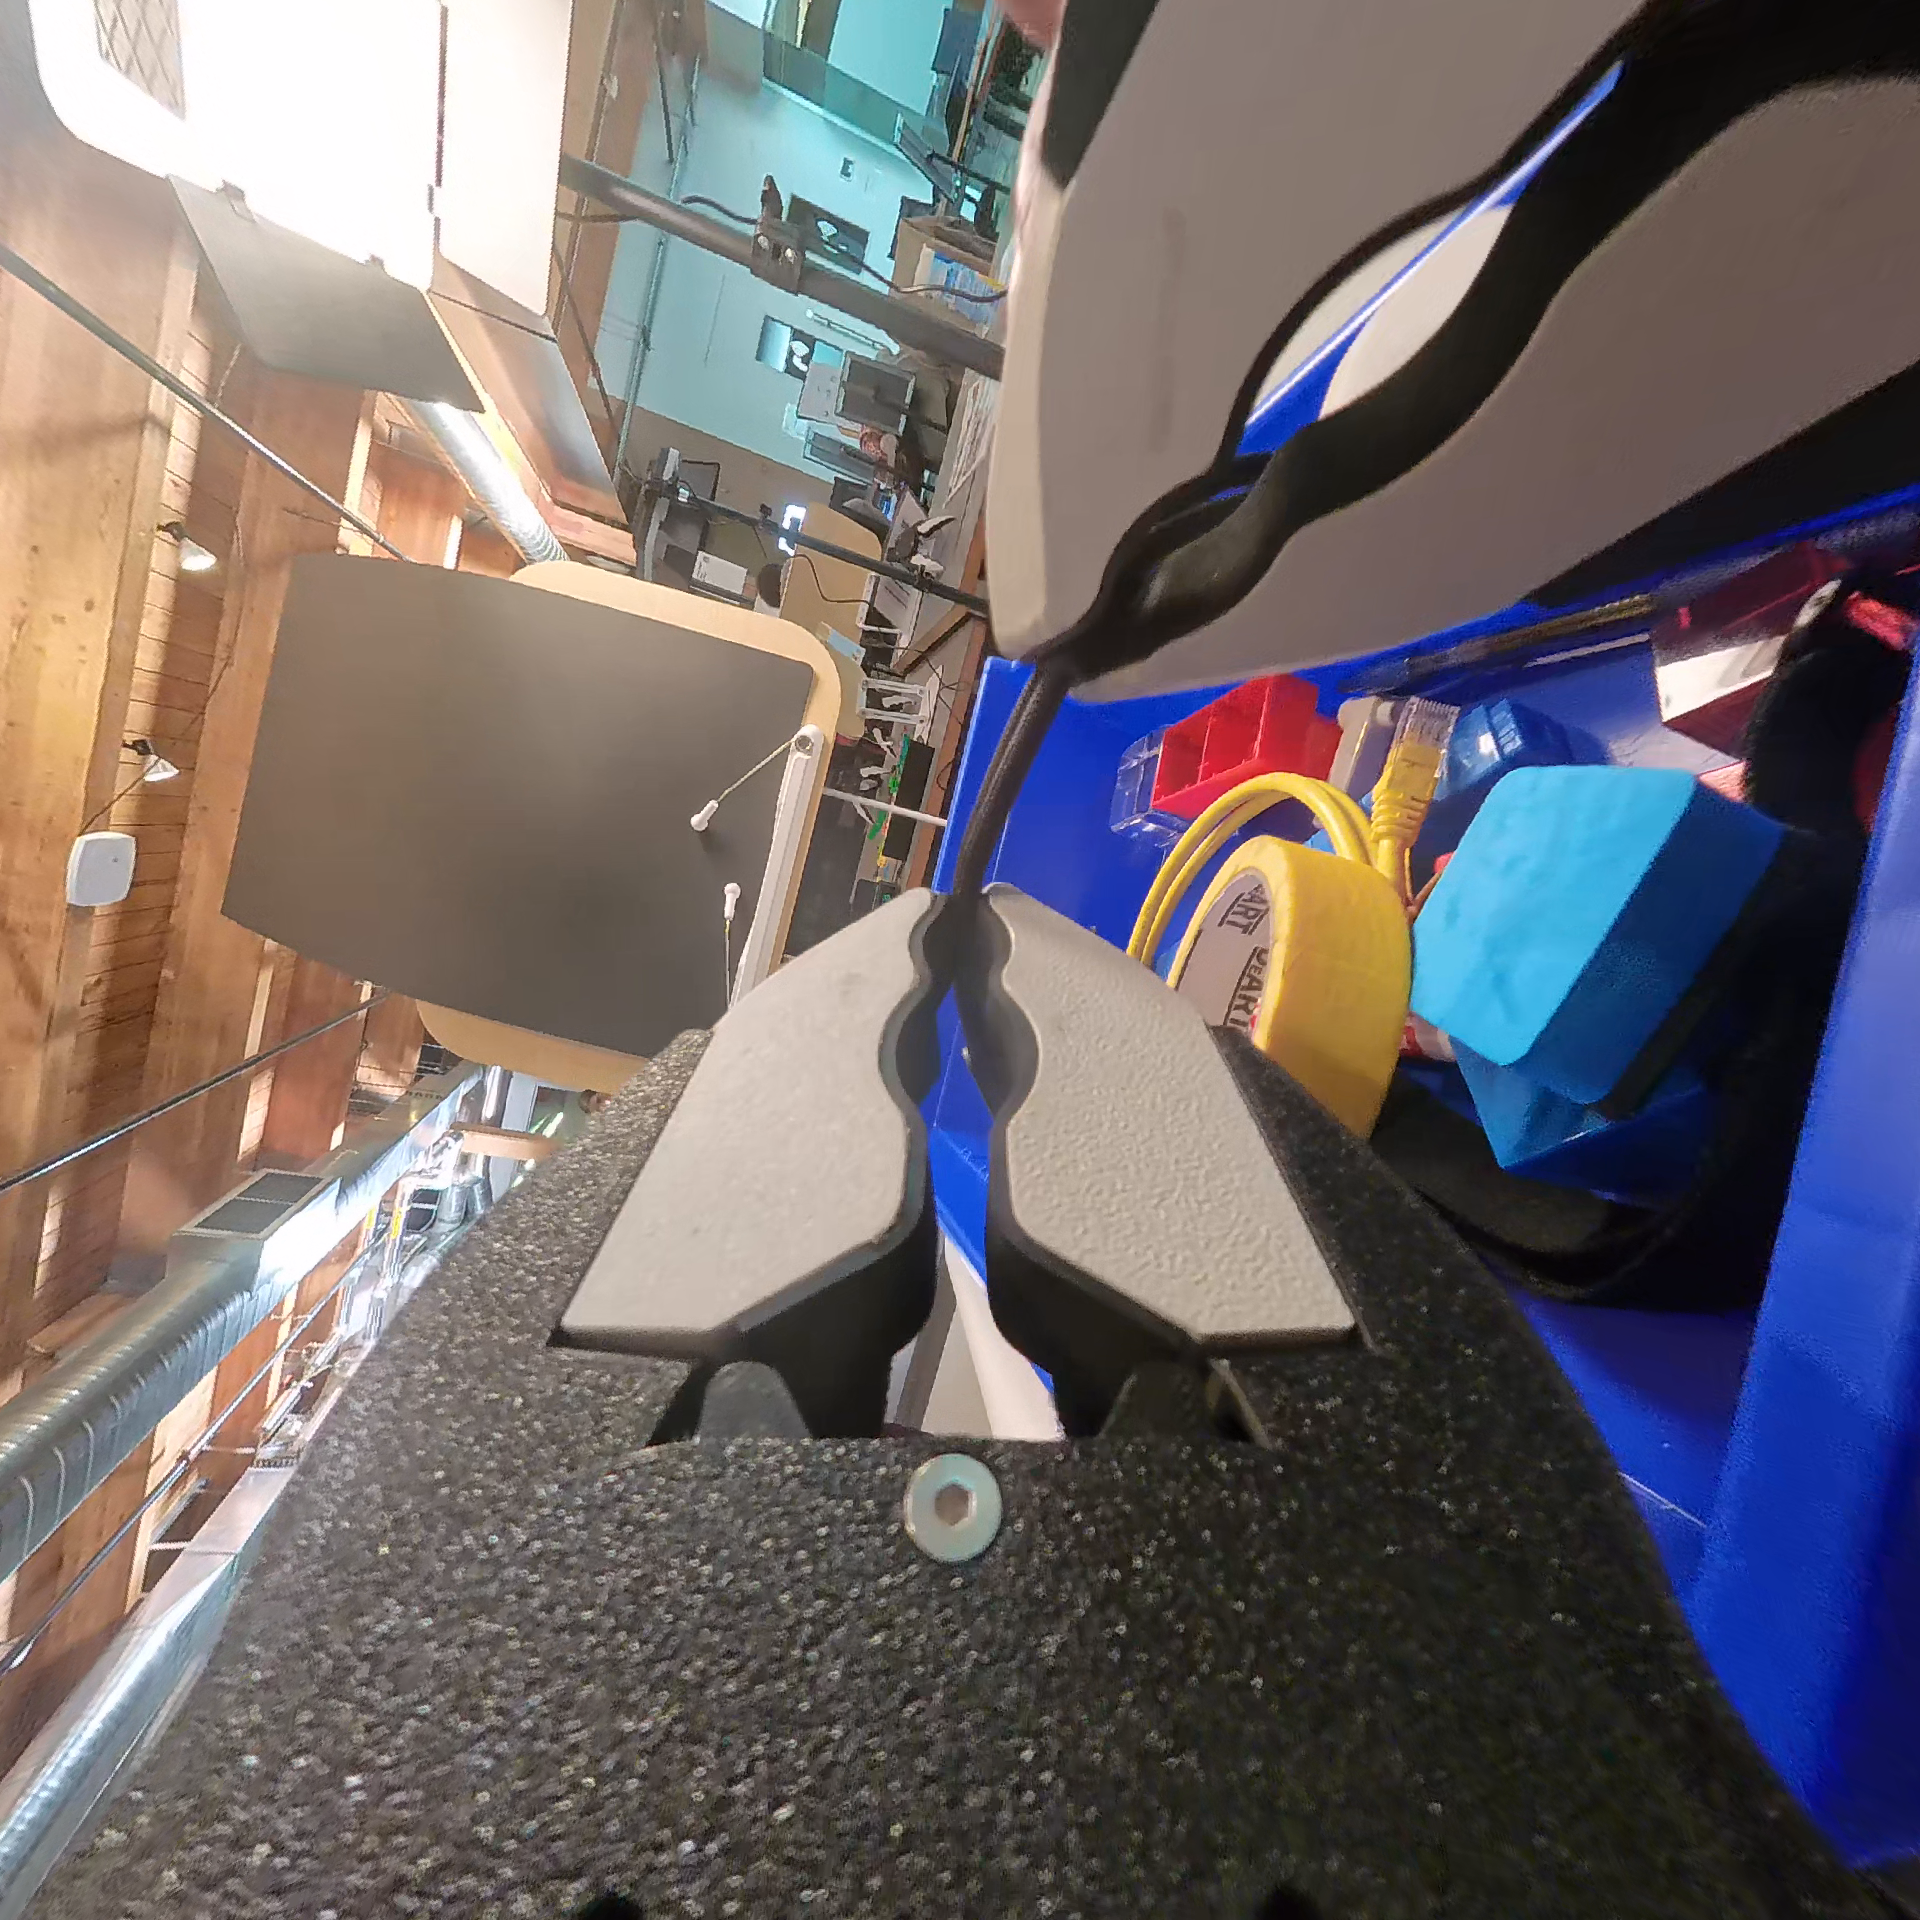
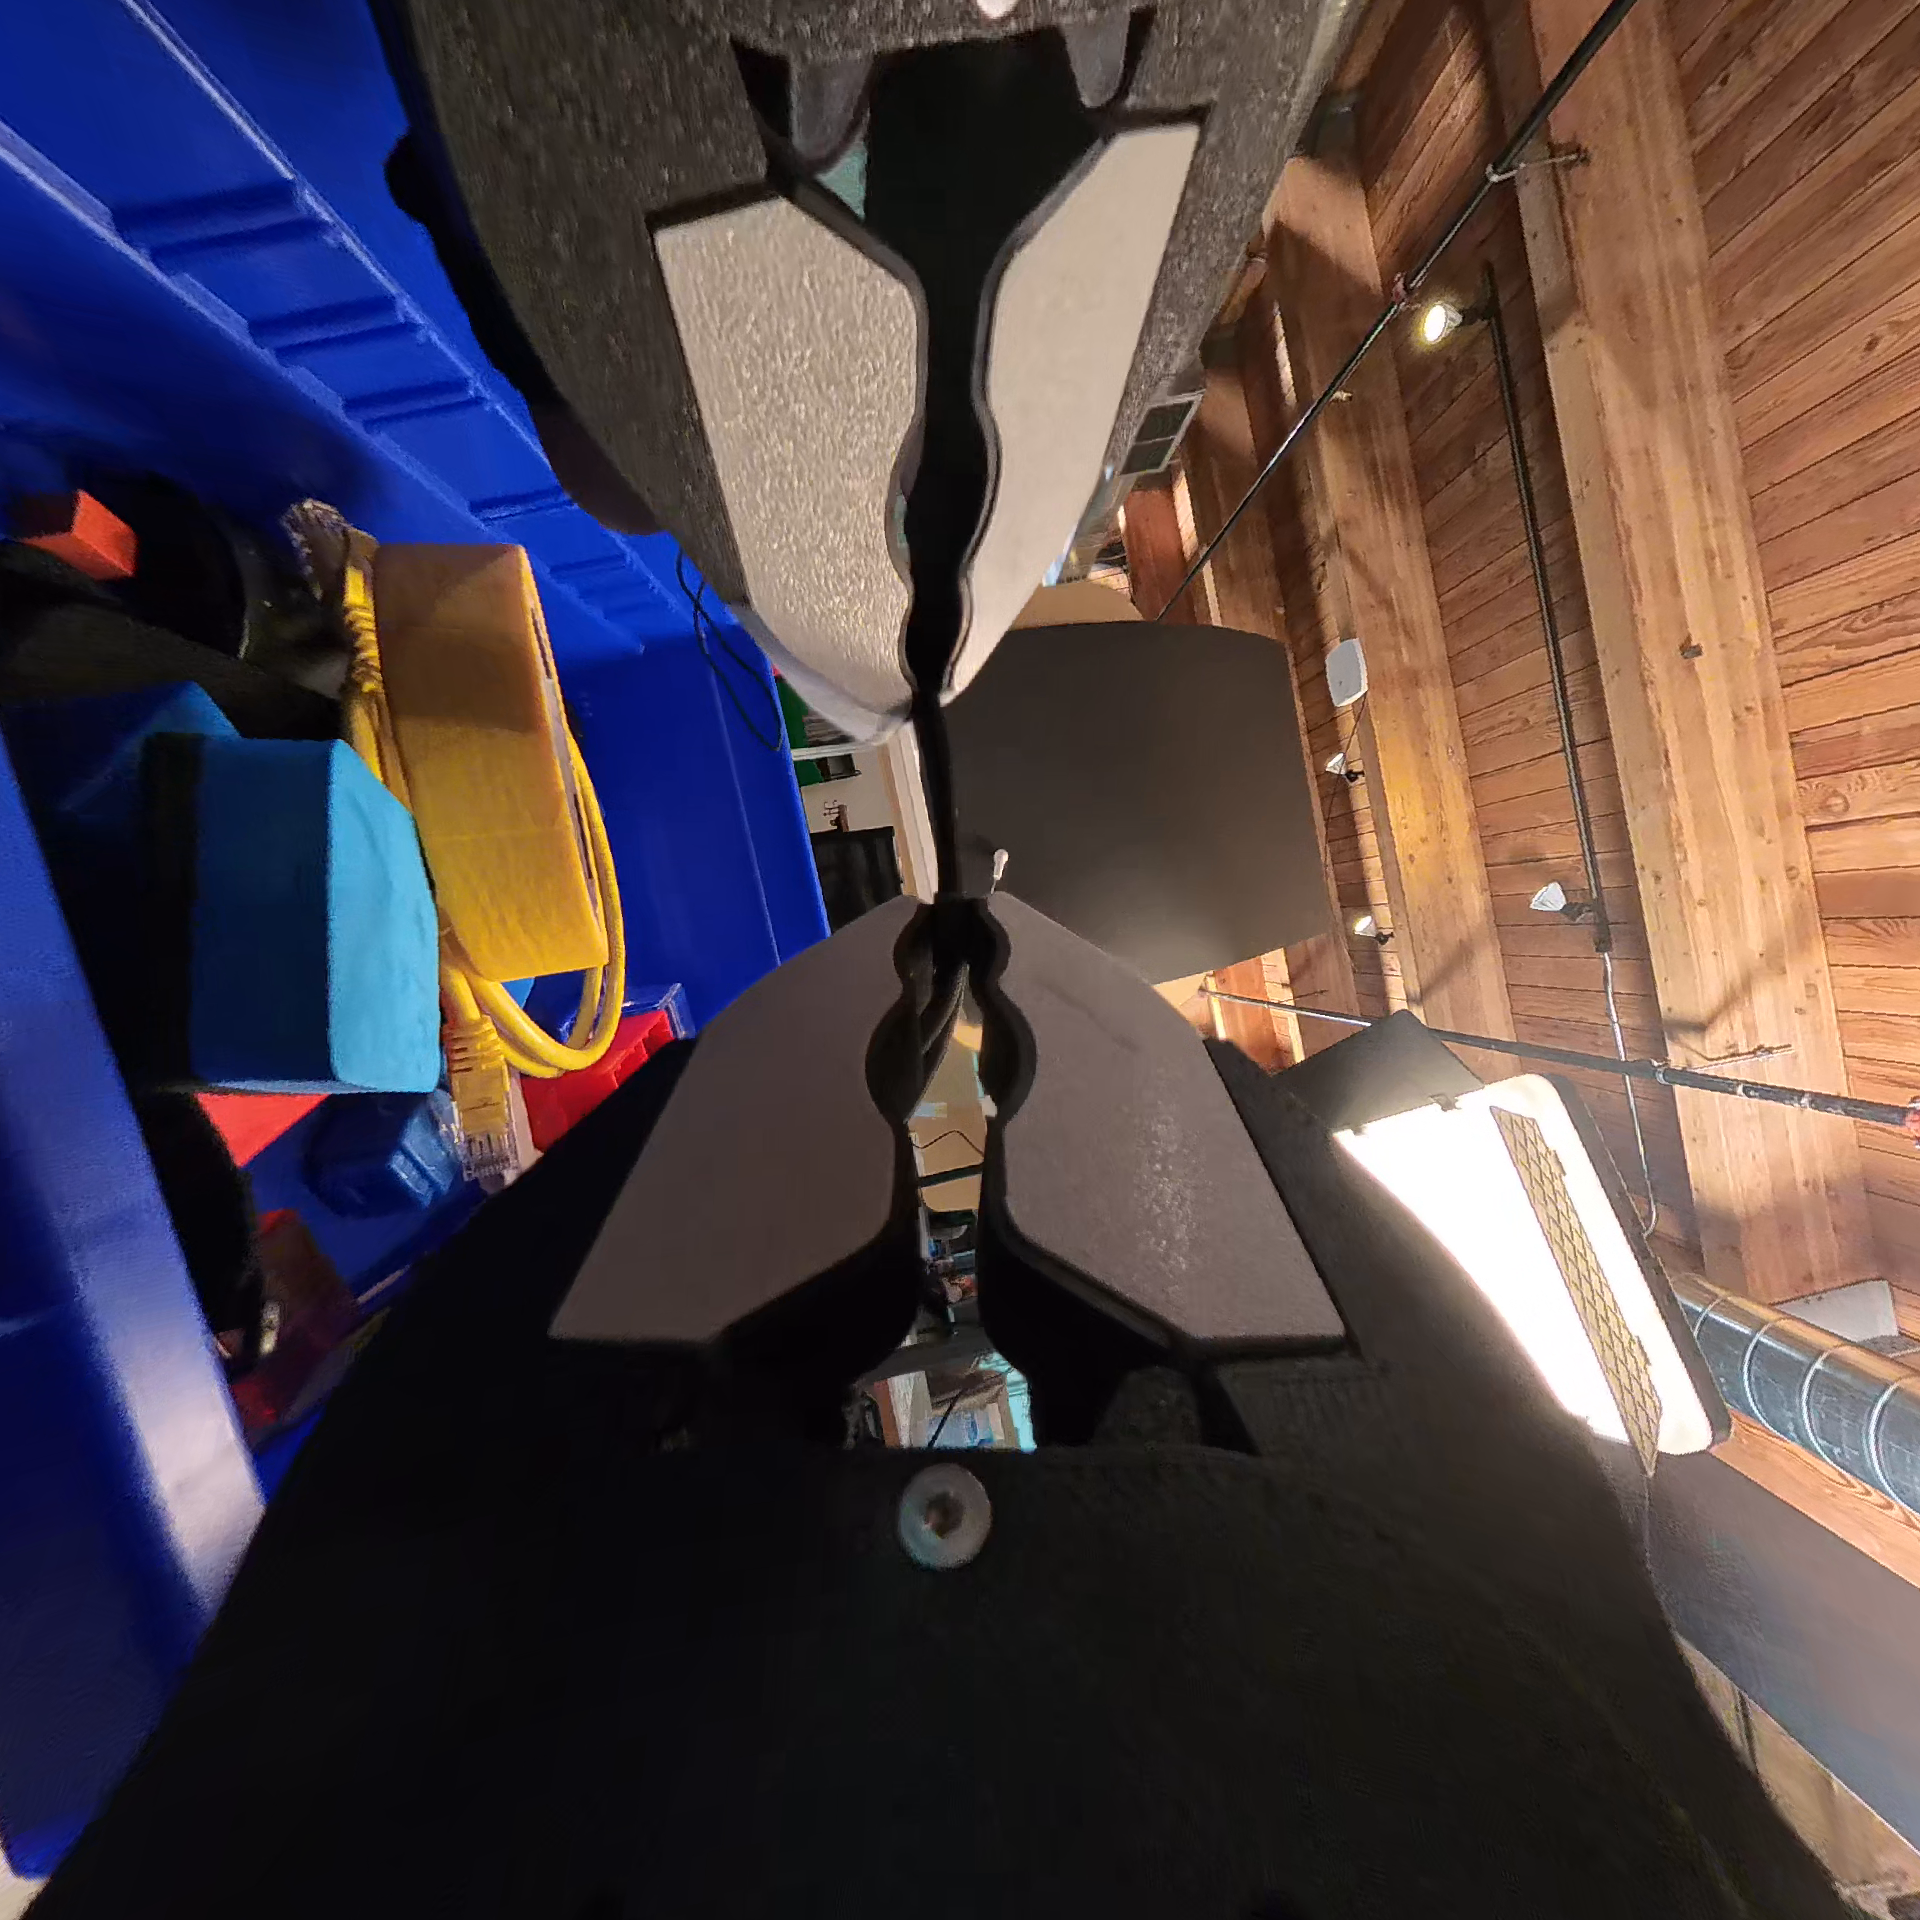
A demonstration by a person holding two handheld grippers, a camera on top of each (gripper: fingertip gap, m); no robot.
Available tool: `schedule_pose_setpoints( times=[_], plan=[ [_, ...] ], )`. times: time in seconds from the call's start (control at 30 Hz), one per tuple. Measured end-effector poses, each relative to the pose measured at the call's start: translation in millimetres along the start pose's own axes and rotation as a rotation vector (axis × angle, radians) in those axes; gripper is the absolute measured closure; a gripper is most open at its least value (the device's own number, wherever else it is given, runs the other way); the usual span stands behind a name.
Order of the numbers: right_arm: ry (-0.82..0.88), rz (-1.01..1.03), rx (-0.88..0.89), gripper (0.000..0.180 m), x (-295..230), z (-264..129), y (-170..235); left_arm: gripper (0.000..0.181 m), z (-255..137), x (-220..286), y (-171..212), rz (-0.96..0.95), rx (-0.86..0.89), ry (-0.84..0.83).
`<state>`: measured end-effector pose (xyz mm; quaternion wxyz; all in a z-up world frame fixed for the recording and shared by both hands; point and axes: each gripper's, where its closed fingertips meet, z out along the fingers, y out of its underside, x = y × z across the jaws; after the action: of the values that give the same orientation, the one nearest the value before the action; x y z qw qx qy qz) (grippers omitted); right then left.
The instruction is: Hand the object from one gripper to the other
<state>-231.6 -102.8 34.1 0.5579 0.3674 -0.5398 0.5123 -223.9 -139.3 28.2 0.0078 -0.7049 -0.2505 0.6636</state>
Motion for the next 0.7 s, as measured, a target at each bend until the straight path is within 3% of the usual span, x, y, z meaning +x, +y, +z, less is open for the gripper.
schedule_pose_setpoints(
  times=[0.17, 0.33, 0.53, 0.7],
  plan=[
    [-0.035, 0.079, 0.014, 0.174, -1, -2, 0, 0.178, 2, 1, 6, -0.018, -0.007, 0.017],
    [-0.142, 0.296, 0.059, 0.156, 4, -8, 8, 0.177, 5, -10, 29, -0.079, -0.060, -0.004],
    [-0.265, 0.506, 0.087, 0.156, 17, -20, 29, 0.177, 9, -18, 49, -0.207, -0.088, 0.002],
    [-0.270, 0.539, 0.070, 0.157, 20, -27, 48, 0.176, 12, -14, 53, -0.250, -0.084, 0.037]
  ],
)
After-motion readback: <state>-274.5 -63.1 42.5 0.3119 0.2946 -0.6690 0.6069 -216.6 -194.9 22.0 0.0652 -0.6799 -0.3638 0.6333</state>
